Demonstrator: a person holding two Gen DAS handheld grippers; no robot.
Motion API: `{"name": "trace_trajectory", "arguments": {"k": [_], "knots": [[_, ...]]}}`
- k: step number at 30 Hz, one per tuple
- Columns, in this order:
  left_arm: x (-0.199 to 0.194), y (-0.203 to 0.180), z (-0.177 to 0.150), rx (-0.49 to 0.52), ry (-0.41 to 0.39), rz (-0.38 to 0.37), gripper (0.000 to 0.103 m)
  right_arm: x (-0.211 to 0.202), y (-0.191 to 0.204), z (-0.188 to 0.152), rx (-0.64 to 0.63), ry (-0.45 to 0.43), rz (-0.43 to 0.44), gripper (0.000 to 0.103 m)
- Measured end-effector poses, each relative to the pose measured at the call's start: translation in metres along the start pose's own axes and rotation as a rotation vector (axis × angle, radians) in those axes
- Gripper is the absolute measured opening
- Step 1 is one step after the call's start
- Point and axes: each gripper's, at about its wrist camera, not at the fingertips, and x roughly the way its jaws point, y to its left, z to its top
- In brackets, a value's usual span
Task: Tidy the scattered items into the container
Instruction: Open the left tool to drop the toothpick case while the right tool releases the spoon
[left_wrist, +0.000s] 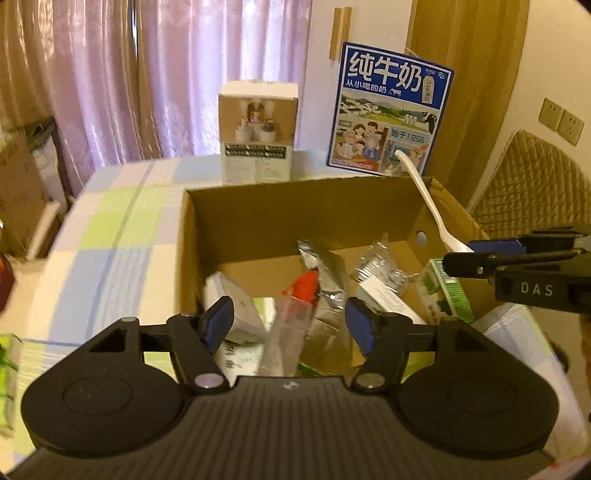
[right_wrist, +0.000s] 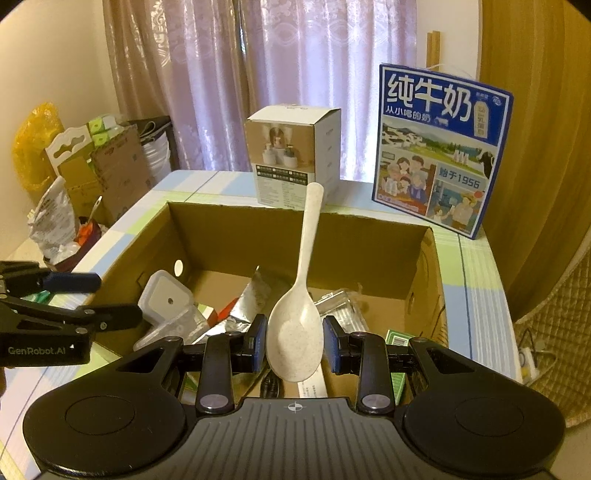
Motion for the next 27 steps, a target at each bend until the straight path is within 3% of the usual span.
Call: {"name": "trace_trajectory", "arguments": {"k": [7, 8, 10, 27], "knots": [[0.001, 0.01, -0.003, -0.018, -0.007, 0.015, 0.065, 0.012, -0.003, -0.001, 0.068, -0.023, 0.024, 0.031], [0.003, 0.011, -0.004, -0.019, -0.003, 0.016, 0.065, 0.013, -0.005, 0.0, 0.085, -0.028, 0.027, 0.045], [0.005, 0.013, -0.006, -0.02, 0.003, 0.015, 0.065, 0.012, -0.01, -0.001, 0.126, -0.041, 0.031, 0.062], [-0.002, -0.002, -0.014, 0.02, -0.004, 0.01, 0.078, -0.028, -0.015, -0.034, 0.188, -0.089, 0.0, 0.071]]}}
